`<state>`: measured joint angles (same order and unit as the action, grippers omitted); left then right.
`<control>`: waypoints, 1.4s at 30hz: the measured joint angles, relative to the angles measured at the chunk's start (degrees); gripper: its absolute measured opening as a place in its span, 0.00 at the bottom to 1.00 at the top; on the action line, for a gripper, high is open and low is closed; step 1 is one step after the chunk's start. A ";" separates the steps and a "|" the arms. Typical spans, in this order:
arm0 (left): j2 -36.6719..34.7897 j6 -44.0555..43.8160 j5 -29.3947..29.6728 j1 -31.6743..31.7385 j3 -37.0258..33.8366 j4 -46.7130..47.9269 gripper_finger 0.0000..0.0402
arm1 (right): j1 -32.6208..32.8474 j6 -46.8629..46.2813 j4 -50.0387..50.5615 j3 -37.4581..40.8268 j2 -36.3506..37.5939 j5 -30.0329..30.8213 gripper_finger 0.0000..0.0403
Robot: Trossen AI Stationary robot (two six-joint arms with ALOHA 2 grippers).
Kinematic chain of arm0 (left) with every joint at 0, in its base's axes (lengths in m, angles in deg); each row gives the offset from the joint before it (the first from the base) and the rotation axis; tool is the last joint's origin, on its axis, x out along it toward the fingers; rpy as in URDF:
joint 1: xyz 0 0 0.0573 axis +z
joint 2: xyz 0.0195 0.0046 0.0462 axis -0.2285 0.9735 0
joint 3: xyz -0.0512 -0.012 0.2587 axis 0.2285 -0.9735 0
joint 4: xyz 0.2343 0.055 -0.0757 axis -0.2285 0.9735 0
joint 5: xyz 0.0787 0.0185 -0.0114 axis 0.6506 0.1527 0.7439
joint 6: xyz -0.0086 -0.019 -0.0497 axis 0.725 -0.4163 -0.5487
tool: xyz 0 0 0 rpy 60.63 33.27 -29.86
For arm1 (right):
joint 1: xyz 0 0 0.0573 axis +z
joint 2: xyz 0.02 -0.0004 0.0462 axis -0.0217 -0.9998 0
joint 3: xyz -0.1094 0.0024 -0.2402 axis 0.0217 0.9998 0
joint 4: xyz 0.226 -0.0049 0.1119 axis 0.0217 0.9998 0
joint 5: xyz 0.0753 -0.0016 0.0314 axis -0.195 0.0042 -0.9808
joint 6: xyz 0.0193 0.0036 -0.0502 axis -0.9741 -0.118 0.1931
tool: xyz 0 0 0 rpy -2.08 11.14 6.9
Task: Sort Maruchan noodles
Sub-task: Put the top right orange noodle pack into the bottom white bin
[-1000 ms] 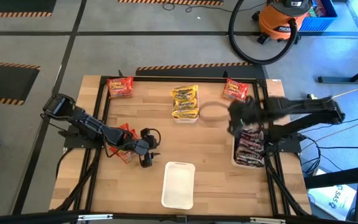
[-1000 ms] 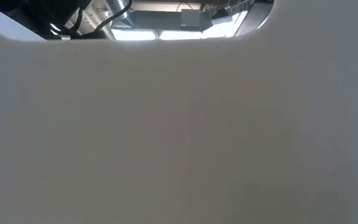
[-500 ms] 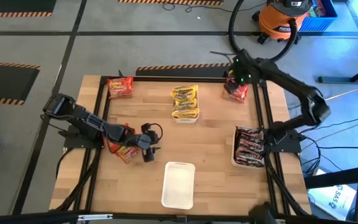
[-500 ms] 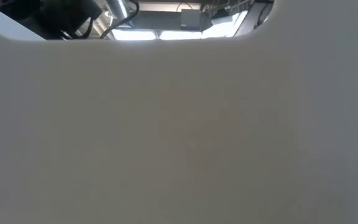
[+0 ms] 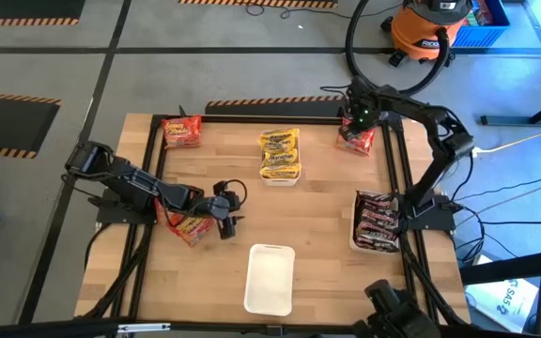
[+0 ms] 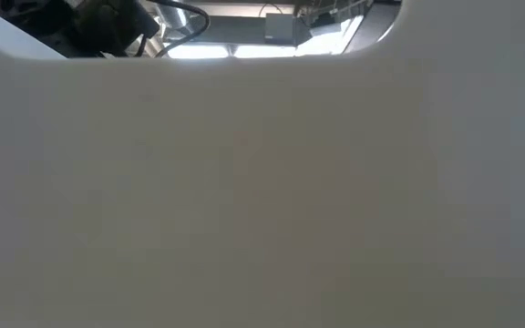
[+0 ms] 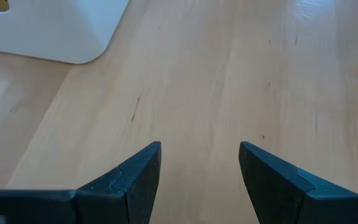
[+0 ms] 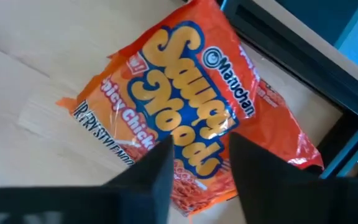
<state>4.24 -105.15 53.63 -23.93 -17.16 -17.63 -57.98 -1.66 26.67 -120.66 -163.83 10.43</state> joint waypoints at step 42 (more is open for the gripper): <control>0.00 -0.04 -0.05 -0.09 -0.08 -0.01 0.53 | 4.46 0.33 -3.99 6.19 0.97 7.93 0.06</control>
<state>4.24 -105.19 53.58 -24.02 -17.23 -17.64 -53.52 -1.33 22.68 -114.47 -162.85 18.36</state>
